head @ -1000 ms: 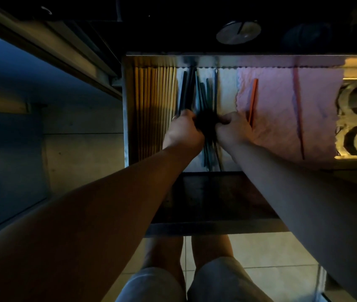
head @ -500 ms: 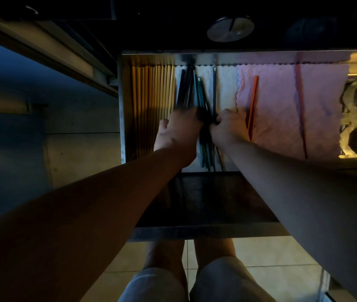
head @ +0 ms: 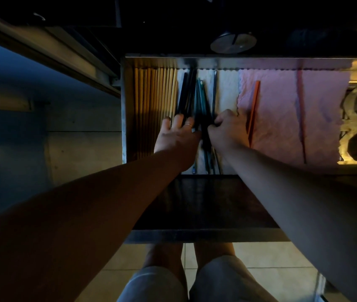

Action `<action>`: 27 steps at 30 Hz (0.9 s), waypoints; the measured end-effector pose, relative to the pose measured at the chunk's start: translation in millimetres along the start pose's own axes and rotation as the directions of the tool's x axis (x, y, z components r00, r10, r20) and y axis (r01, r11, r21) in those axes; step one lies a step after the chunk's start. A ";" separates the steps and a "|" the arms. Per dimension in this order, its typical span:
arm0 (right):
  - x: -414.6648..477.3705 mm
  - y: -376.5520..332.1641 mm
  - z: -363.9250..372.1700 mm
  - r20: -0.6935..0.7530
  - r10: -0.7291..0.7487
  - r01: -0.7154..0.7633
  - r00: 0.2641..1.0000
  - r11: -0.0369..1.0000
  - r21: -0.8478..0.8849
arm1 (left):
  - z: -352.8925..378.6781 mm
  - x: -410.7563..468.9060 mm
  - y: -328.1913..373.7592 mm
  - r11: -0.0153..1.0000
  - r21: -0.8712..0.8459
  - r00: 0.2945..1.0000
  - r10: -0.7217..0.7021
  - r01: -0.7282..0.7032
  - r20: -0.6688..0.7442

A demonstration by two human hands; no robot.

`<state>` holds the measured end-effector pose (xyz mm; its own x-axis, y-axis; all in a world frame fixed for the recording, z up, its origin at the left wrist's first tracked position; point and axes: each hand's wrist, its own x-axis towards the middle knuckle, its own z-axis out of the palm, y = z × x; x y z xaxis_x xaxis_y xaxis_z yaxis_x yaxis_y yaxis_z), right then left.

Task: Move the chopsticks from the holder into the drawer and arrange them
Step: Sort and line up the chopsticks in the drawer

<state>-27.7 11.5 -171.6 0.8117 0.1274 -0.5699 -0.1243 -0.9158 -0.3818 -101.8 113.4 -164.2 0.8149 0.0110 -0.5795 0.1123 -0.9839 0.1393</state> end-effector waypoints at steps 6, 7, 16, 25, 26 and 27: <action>0.4 -3.8 -1.7 -0.006 -0.035 0.035 0.999 0.999 -0.004 | 3.7 -5.4 -5.4 1.000 -0.025 1.000 0.002 -0.003 -0.013; 0.3 -4.3 -2.3 0.006 -0.033 0.033 0.999 0.999 -0.019 | 6.0 -6.4 -6.3 1.000 -0.027 1.000 0.006 -0.007 -0.021; 11.0 9.3 5.7 0.030 0.013 -0.010 0.999 0.994 -0.104 | 22.6 -6.1 -5.3 0.997 -0.002 0.997 0.078 -0.078 0.019; 3.2 15.0 7.4 0.021 -0.247 0.248 0.969 0.967 -0.061 | 21.2 -9.0 -4.1 0.991 0.047 0.988 0.117 -0.122 0.098; 2.1 12.8 7.5 0.032 -0.258 0.260 0.966 0.961 -0.092 | 20.3 -9.7 -4.3 0.991 0.049 0.987 0.119 -0.125 0.104; 1.0 10.5 7.6 0.032 -0.258 0.260 0.966 0.957 -0.128 | 19.4 -10.7 -4.6 0.991 0.052 0.988 0.120 -0.126 0.098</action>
<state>-32.6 4.9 -181.7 0.7976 0.3715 -0.4752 0.1650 -0.8921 -0.4206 -122.1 114.3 -174.2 0.7628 -0.1251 -0.6344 -0.0210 -0.9854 0.1691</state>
